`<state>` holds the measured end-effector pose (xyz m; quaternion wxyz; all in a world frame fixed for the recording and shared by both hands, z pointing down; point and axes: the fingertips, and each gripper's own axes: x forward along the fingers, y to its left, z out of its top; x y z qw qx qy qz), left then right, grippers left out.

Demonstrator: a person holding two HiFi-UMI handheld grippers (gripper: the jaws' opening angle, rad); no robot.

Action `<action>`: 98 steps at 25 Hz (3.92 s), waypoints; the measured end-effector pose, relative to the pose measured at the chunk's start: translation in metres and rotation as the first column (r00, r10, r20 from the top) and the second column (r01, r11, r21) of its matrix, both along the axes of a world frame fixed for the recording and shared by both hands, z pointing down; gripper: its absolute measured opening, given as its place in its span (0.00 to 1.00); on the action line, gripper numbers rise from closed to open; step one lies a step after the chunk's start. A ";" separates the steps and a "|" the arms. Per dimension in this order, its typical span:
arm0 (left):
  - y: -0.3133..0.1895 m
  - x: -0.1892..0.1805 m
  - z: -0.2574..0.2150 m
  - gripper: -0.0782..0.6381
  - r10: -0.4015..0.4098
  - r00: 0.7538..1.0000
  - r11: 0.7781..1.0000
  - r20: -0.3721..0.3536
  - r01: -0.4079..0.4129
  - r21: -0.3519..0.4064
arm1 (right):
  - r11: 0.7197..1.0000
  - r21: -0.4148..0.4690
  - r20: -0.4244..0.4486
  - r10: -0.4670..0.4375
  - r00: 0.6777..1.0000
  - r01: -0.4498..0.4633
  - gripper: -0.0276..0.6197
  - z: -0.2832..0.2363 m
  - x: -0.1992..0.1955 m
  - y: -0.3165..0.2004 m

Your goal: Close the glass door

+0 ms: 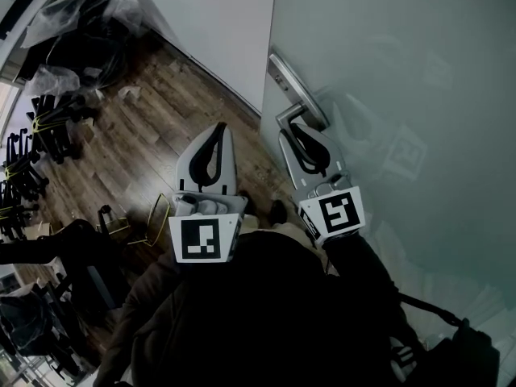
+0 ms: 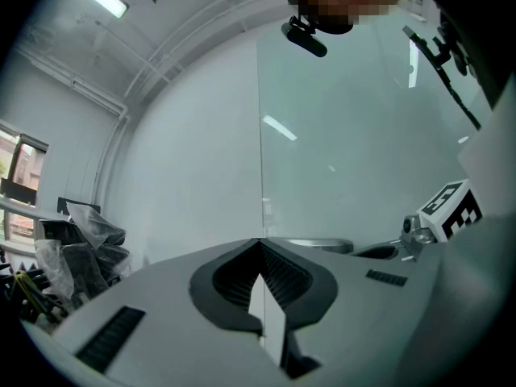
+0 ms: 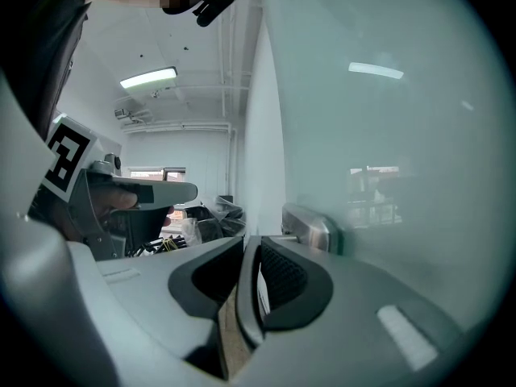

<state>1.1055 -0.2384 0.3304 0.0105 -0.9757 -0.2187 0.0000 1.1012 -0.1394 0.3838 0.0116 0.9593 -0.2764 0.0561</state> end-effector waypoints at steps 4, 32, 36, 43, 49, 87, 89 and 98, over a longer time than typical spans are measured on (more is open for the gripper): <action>-0.008 0.001 0.001 0.10 0.001 1.000 1.000 0.008 -0.001 0.011 | 0.999 0.011 0.016 -0.030 0.999 0.030 0.15 -0.001 0.003 -0.010; -0.155 -0.236 0.003 0.10 -0.411 0.912 0.912 0.009 0.411 0.006 | 0.951 0.022 0.011 -0.310 0.951 0.310 0.15 -0.006 -0.147 -0.157; -0.176 -0.269 0.001 0.10 -0.438 0.899 0.899 0.011 0.438 0.006 | 0.928 0.036 0.014 -0.370 0.929 0.370 0.15 -0.005 -0.172 -0.179; -0.202 -0.321 0.004 0.10 -0.483 0.876 0.876 0.008 0.483 0.021 | 0.887 0.037 0.003 -0.461 0.888 0.460 0.15 -0.003 -0.228 -0.215; -0.210 -0.362 0.000 0.10 -0.524 0.852 0.852 -0.004 0.524 0.012 | 0.846 0.025 0.000 -0.533 0.846 0.533 0.15 -0.004 -0.286 -0.245; -0.221 -0.696 -0.005 0.10 -0.804 0.595 0.595 0.007 0.804 -0.014 | 0.566 0.047 0.010 -0.825 0.566 0.823 0.15 -0.009 -0.580 -0.316; -0.216 -0.712 -0.008 0.10 -0.821 0.571 0.571 0.001 0.821 -0.012 | 0.540 0.045 0.008 -0.841 0.541 0.840 0.15 -0.010 -0.599 -0.316; -0.171 -0.786 -0.011 0.10 -0.892 0.451 0.451 0.009 0.892 0.013 | 0.452 0.043 0.005 -0.892 0.452 0.891 0.15 -0.019 -0.667 -0.309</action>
